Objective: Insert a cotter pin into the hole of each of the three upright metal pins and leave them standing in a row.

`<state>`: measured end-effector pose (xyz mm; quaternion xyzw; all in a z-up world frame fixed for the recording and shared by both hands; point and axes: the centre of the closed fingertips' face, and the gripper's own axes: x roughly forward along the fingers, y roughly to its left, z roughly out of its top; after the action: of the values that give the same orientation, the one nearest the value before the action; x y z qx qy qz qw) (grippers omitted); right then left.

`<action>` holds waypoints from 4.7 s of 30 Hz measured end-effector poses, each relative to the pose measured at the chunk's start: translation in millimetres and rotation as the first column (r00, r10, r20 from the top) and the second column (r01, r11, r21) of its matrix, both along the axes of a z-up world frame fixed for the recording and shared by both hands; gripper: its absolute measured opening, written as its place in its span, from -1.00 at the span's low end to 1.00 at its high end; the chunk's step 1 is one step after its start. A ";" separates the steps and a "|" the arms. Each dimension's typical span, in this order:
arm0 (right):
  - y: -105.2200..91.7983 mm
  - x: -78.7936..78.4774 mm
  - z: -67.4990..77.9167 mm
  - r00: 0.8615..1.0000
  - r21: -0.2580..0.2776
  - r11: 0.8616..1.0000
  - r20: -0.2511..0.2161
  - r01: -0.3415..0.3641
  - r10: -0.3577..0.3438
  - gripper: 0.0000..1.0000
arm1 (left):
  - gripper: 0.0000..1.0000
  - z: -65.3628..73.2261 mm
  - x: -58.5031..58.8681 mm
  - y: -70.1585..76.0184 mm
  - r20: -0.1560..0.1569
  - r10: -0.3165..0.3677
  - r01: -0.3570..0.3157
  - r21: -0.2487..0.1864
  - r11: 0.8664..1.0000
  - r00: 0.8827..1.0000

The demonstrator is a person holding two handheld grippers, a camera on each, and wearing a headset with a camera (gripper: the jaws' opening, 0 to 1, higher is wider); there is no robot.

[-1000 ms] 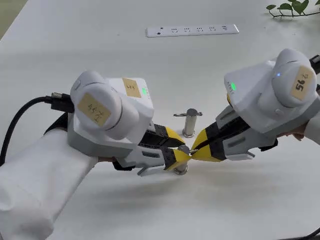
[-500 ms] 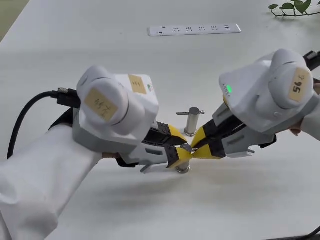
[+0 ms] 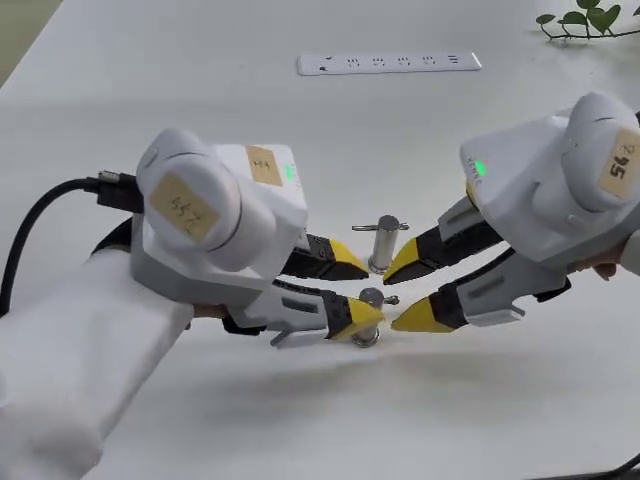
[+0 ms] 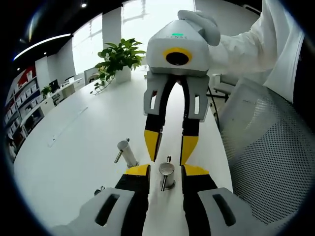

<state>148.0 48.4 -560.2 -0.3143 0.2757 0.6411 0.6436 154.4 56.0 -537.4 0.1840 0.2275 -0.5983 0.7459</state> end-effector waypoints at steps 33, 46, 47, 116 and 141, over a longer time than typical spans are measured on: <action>23.4 -3.8 -5.8 0.990 0.104 0.988 -0.090 0.115 -0.106 -0.78 | 0.97 -27.1 -47.1 47.1 -0.191 0.144 -0.157 -0.055 0.986 0.971; 21.0 -5.9 -6.3 0.996 0.084 0.993 -0.051 0.077 -0.073 -0.84 | 0.94 -32.9 -56.9 46.9 -0.205 0.142 -0.152 -0.037 0.988 0.968; 19.0 -6.1 -6.1 0.996 0.085 0.993 -0.052 0.080 -0.076 -0.85 | 0.94 -33.3 -58.1 47.1 -0.200 0.139 -0.148 -0.034 0.988 0.970; -67.9 48.1 34.3 0.892 0.290 0.844 -0.142 0.451 -0.428 0.80 | 0.97 5.3 -19.7 75.8 -0.255 0.422 -0.472 -0.187 0.861 0.870; -129.1 9.8 29.2 0.662 0.294 0.594 -0.313 0.749 -0.681 0.97 | 0.94 6.9 -7.3 102.8 -0.268 0.565 -0.613 -0.150 0.776 0.781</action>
<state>157.8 -80.7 -531.1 0.0162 0.2951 0.3932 0.8706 147.1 158.8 -530.5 -0.0478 0.2798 -0.3714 0.8840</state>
